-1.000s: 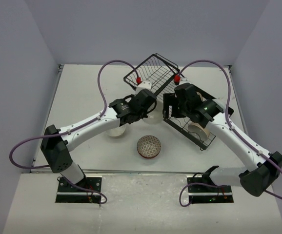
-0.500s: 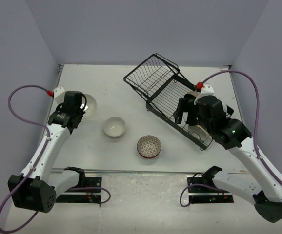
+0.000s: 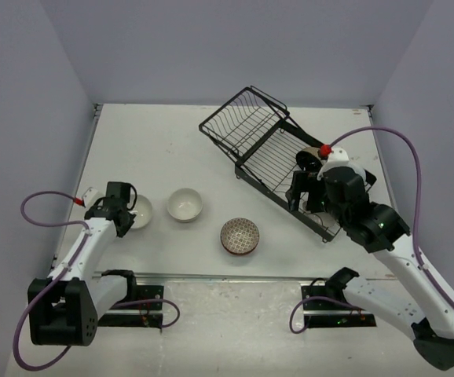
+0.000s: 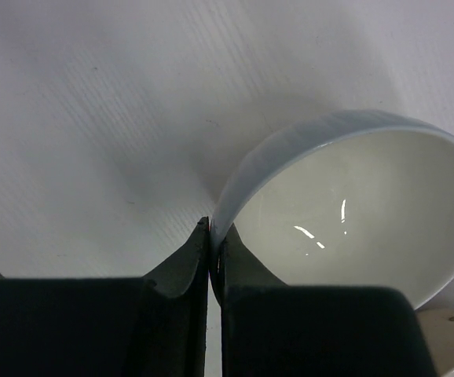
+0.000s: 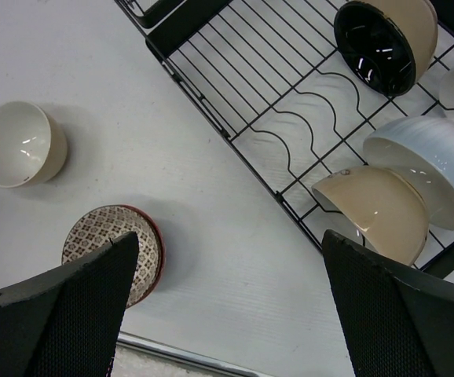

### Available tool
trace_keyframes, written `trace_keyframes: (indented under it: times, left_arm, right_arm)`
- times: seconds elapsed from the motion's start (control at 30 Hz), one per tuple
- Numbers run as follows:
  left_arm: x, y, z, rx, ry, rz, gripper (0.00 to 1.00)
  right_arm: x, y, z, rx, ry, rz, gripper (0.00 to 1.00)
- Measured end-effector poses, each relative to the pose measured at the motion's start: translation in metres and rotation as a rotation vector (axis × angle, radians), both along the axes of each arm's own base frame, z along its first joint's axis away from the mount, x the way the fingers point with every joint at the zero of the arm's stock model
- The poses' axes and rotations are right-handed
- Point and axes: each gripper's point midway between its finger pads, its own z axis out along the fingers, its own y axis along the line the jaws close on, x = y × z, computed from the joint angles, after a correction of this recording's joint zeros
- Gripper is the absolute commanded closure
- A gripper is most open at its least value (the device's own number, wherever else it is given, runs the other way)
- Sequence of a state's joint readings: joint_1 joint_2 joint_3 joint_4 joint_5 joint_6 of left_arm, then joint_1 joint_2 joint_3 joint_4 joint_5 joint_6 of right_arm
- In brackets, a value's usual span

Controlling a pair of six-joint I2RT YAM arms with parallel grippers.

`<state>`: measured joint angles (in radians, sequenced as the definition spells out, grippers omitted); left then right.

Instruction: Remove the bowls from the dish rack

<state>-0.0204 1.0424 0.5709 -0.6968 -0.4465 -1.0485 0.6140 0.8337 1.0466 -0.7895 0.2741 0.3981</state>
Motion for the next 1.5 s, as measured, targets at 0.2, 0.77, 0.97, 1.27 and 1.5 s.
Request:
trace_keyframes:
  times: [0.2, 0.77, 0.97, 1.27, 1.5]
  left_arm:
    - [0.009, 0.003, -0.003, -0.039, -0.032, 0.052, 0.8]
    - [0.039, -0.006, 0.108, -0.063, -0.41, -0.065, 0.0]
    - [0.055, -0.051, 0.175, -0.186, -0.638, -0.303, 0.0]
    - [0.04, -0.223, 0.179, -0.419, -0.558, -0.803, 0.0]
    - [0.041, -0.282, 0.178, -0.458, -0.545, -0.93, 0.0]
  right_arm:
    - [-0.005, -0.005, 0.01, 0.015, -0.04, 0.002, 0.01]
    - [0.001, -0.024, 0.007, -0.072, -0.071, -0.065, 0.01]
    - [-0.005, -0.054, 0.017, -0.048, -0.161, -0.203, 0.01]
    - [-0.01, -0.062, 0.02, 0.005, -0.211, -0.249, 0.01]
    - [0.018, -0.06, -0.053, -0.386, 0.058, -0.235, 0.01]
